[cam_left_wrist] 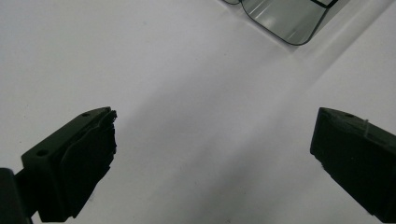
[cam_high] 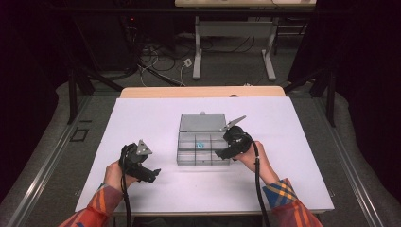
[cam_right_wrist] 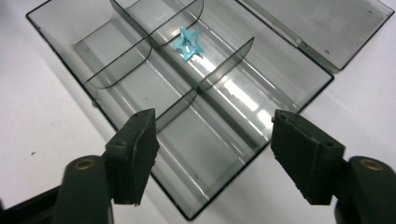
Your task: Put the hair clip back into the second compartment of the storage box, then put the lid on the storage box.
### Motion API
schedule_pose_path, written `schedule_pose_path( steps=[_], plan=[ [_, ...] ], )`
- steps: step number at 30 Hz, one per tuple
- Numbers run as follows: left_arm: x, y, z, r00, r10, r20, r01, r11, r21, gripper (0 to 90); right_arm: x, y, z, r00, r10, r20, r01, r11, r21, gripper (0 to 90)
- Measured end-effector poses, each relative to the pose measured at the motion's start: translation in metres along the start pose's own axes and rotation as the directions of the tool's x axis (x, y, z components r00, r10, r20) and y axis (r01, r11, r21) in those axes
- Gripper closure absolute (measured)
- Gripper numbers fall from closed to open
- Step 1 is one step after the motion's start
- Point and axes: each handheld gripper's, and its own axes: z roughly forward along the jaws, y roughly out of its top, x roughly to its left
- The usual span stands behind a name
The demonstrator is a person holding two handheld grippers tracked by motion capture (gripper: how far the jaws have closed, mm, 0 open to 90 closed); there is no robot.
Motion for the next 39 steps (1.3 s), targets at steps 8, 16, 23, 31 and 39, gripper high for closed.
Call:
schedule_pose_path(
  steps=[8, 16, 23, 31, 39],
  plan=[
    [0.000, -0.001, 0.000, 1.0000, 0.002, 0.002, -0.002, 1.0000, 0.003, 0.4, -0.007, -0.019, -0.012, 0.9995, 0.025, -0.019, -0.025, 1.000, -0.003, 18.0],
    [0.001, -0.001, 0.000, 1.0000, 0.005, 0.004, -0.005, 1.0000, 0.008, 0.3, -0.016, -0.037, -0.022, 0.9990, 0.040, -0.017, -0.041, 0.999, -0.031, 10.9],
    [0.001, -0.001, -0.001, 1.0000, 0.001, 0.001, -0.001, 1.0000, 0.008, 0.3, -0.022, -0.046, -0.024, 0.9986, 0.052, -0.007, -0.052, 0.998, -0.039, 5.4],
    [-0.001, 0.002, -0.001, 0.9997, 0.018, -0.015, -0.018, 0.9998, 0.007, 0.5, -0.029, -0.053, -0.022, 0.9974, 0.071, 0.001, -0.071, 0.997, -0.018, 1.8],
    [-0.002, 0.013, -0.004, 0.9999, 0.008, 0.006, -0.008, 1.0000, -0.003, 1.2, -0.031, -0.054, -0.021, 0.9975, 0.071, 0.002, -0.071, 0.997, -0.034, 1.4]
  ],
)
